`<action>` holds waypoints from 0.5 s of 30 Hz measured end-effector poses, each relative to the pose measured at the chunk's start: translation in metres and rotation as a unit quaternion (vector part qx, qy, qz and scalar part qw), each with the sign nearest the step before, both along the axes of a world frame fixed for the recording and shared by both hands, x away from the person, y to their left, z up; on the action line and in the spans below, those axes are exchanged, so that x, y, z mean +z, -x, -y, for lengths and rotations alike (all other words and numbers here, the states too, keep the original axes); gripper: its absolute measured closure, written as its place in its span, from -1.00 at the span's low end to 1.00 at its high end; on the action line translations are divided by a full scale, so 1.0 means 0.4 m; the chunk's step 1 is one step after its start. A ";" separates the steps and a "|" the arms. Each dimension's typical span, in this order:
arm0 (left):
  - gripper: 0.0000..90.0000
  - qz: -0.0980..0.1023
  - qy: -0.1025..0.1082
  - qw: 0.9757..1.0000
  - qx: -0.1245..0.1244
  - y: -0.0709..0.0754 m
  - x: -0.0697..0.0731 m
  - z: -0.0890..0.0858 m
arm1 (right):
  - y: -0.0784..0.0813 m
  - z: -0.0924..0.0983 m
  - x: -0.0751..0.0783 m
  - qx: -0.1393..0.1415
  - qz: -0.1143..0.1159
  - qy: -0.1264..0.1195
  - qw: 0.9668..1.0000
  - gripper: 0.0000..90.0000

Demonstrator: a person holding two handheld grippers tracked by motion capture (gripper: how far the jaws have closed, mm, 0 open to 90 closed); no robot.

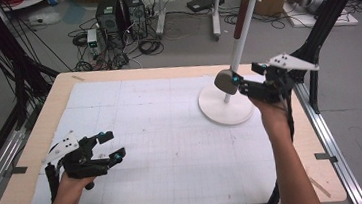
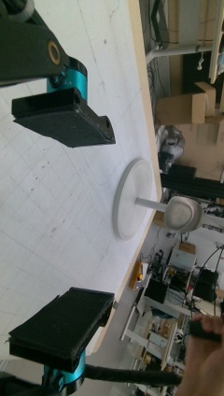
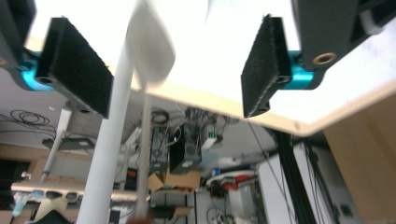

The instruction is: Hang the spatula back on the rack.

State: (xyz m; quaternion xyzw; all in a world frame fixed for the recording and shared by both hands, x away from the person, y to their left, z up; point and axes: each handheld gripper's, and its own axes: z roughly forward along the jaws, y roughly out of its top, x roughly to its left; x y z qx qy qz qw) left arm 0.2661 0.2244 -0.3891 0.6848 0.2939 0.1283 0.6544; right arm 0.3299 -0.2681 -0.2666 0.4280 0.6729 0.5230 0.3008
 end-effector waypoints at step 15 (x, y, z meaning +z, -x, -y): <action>-0.55 0.001 0.001 1.000 0.011 -0.001 -0.001 0.001 | 0.232 0.010 -0.223 0.036 0.003 0.035 0.999 -0.58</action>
